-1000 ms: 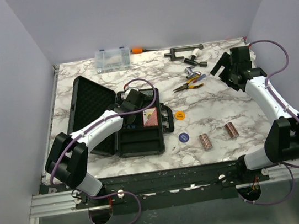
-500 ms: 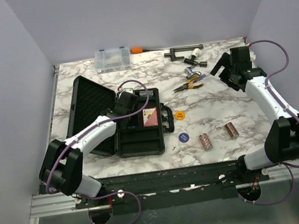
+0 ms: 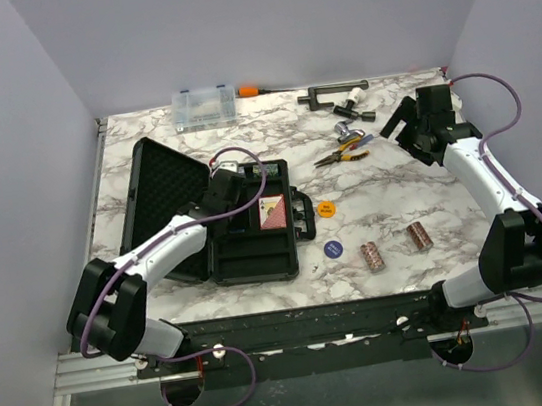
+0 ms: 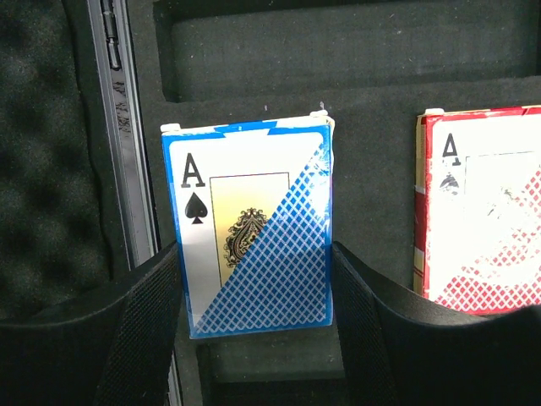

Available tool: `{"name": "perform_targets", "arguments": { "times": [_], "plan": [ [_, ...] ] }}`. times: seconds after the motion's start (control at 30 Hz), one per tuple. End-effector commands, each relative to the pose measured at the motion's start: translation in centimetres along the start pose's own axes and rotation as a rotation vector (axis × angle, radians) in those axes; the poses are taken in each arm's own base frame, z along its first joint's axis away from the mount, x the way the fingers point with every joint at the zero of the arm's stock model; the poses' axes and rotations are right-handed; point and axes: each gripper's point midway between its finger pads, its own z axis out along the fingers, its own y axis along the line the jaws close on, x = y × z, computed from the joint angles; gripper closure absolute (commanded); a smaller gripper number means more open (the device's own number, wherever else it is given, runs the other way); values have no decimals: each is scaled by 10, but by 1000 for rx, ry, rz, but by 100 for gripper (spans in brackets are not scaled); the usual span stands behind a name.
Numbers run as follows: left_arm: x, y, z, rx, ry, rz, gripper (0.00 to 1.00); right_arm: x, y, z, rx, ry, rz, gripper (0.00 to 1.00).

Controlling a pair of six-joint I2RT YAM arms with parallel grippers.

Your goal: Pack up texas hold em set

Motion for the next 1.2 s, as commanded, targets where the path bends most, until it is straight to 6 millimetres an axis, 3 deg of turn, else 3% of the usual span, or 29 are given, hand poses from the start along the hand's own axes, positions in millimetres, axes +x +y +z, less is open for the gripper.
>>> {"name": "perform_targets", "arguments": {
  "times": [0.0, 0.17, 0.4, 0.57, 0.9, 1.17],
  "plan": [
    [25, -14, -6, 84, 69, -4, 30, 6, 0, 7, -11, 21, -7, 0],
    [11, -12, -16, 77, 23, -9, 21, 8, 1, 8, -15, 26, -8, 0],
    [-15, -14, -40, 92, -36, -42, 26, 8, 0, 8, -15, 29, -7, 0],
    [-28, -13, -51, 92, -76, -53, 42, 8, 1, 7, -18, 28, -6, 0],
    [-35, -7, -37, 22, -66, -54, 83, 10, 1, 9, -23, 37, -10, 0],
    [-37, 2, -21, -20, -36, -63, 90, 10, 2, 9, -24, 38, -9, 0]
  ]
}}
